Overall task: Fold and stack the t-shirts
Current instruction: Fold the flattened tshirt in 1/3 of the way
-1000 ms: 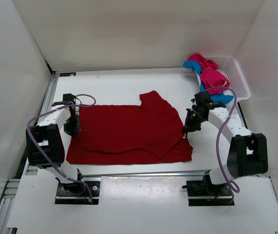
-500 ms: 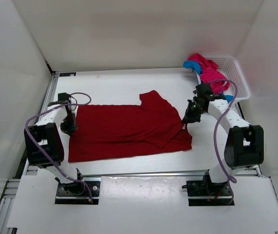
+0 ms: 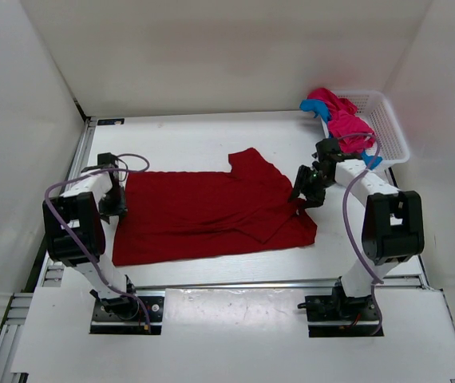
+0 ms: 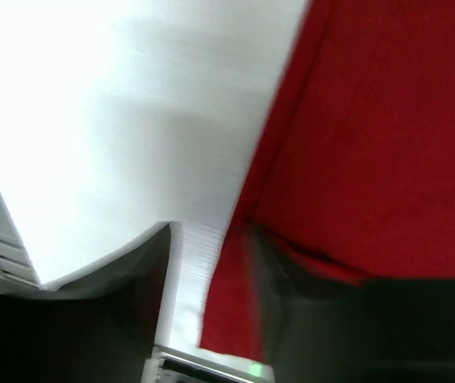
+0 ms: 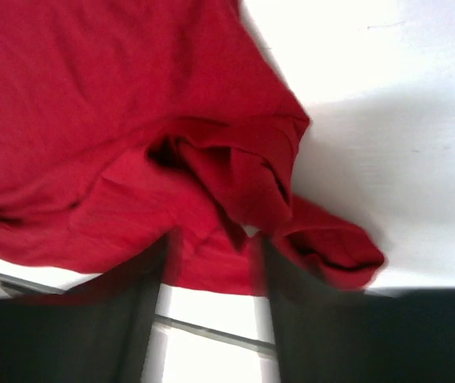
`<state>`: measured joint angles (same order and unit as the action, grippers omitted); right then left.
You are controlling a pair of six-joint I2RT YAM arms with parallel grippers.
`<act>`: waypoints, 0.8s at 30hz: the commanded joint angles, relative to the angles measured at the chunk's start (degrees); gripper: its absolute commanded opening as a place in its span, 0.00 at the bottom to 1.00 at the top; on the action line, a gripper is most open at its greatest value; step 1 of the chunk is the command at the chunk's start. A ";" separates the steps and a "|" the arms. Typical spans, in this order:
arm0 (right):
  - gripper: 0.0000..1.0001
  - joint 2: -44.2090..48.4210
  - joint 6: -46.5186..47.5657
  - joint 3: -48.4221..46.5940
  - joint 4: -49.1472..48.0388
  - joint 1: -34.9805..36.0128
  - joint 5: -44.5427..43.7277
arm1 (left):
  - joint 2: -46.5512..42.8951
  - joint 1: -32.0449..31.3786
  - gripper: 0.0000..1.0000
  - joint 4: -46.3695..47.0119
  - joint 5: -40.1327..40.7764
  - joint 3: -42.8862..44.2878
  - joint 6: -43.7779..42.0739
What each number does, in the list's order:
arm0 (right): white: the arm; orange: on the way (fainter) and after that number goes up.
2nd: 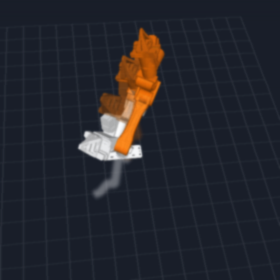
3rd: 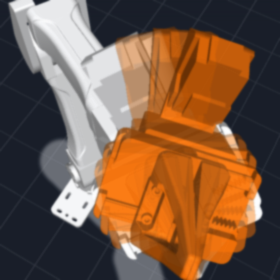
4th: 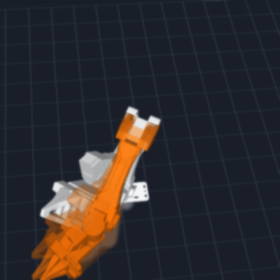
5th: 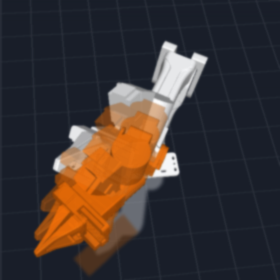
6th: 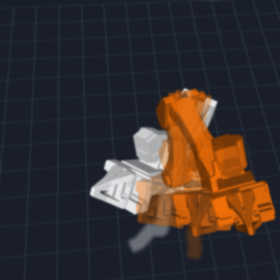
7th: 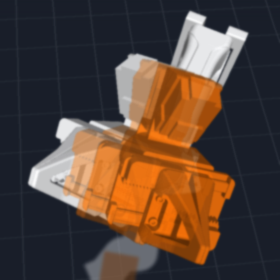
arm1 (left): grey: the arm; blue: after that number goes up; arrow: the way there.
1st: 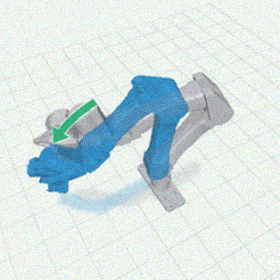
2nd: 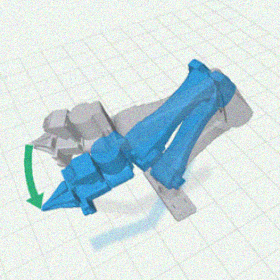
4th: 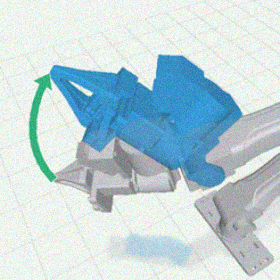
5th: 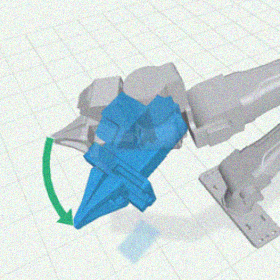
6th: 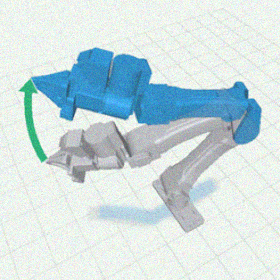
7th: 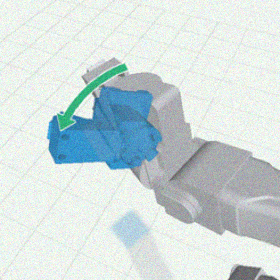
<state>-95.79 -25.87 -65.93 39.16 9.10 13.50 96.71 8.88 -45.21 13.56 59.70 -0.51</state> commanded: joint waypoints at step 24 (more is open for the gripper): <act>0.81 10.98 -3.05 22.42 -4.43 -1.28 -2.16 | -10.14 6.14 0.90 -4.10 -10.03 -14.79 0.51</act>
<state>-83.59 -28.36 -44.40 39.53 7.94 9.72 86.35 15.07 -52.69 6.22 44.86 -0.01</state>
